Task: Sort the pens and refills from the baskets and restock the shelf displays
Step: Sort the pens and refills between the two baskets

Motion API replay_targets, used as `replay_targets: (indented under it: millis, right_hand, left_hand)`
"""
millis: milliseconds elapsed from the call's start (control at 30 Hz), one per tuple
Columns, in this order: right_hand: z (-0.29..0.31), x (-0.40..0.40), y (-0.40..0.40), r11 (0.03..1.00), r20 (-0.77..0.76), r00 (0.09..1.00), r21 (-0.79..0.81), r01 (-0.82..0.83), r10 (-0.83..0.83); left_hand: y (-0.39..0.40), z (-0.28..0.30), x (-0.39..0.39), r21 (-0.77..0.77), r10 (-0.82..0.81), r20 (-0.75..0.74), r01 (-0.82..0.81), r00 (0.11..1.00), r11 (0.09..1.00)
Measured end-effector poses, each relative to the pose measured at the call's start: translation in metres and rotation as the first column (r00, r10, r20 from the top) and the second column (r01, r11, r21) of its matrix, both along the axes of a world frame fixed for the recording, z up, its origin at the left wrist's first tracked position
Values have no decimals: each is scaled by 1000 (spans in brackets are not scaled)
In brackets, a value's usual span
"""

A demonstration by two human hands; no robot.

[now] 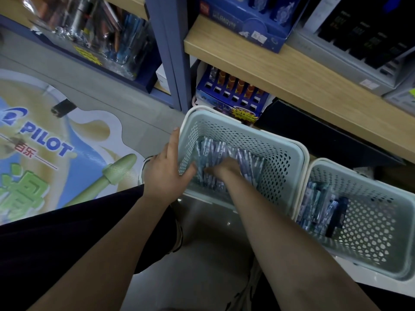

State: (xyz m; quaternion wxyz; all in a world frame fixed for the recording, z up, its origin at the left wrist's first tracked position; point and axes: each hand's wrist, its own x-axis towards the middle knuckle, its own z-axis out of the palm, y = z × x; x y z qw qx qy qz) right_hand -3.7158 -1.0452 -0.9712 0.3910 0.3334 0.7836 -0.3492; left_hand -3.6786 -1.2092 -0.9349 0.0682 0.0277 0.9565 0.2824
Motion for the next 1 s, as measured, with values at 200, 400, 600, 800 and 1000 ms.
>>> replay_targets:
  millis: [200,400,600,800,1000]
  right_hand:
    - [-4,2,-6,965,28,974,-131,228,-226]
    - [-2,1,5,961,68,970,-136,239,-232]
    - [-3,14,25,931,48,951,-194,309,-305]
    - [-1,34,57,903,19,907,-83,421,-421]
    - [5,27,41,954,-42,954,-35,297,-298]
  left_hand:
    - [1,3,1,10,13,15,-13,1000,1000]
    - [1,3,1,19,13,21,-14,1000,1000]
    - [1,3,1,2,16,26,-16,1000,1000]
    - [2,6,1,-14,26,60,-25,998,1000]
    - [2,8,0,-70,-11,78,17,997,997]
